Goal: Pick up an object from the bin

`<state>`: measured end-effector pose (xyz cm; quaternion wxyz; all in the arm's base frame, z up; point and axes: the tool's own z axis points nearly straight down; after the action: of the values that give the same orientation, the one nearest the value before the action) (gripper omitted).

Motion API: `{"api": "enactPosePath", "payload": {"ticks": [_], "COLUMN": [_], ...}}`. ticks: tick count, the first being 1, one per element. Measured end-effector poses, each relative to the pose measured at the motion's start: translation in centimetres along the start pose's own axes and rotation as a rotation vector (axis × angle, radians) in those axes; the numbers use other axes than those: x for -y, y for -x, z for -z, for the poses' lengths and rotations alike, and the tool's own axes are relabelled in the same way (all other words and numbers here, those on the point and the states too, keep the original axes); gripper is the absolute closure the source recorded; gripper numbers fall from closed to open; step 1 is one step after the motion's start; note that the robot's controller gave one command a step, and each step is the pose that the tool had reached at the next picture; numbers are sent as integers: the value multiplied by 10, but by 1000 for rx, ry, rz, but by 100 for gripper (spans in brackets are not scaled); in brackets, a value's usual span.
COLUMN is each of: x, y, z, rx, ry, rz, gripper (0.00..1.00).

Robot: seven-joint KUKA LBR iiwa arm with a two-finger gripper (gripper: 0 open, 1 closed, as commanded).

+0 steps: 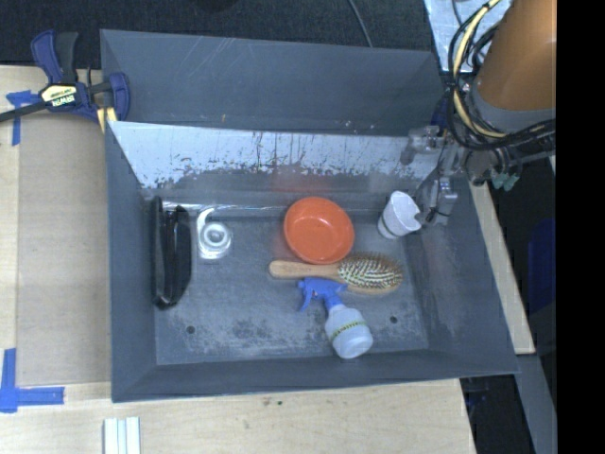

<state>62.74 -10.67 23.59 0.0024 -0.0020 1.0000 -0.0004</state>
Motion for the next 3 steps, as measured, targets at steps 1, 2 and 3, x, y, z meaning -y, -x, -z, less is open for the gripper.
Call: {"api": "enactPosePath", "payload": {"ticks": [1,2,3], "x": [0,-38,-35], "y": [0,-47,-40], "z": [0,-47,-55], "rx": [0,-4,12], "ry": [0,2,-2], "rz": [0,-12,-12], "gripper": [0,0,0]}}
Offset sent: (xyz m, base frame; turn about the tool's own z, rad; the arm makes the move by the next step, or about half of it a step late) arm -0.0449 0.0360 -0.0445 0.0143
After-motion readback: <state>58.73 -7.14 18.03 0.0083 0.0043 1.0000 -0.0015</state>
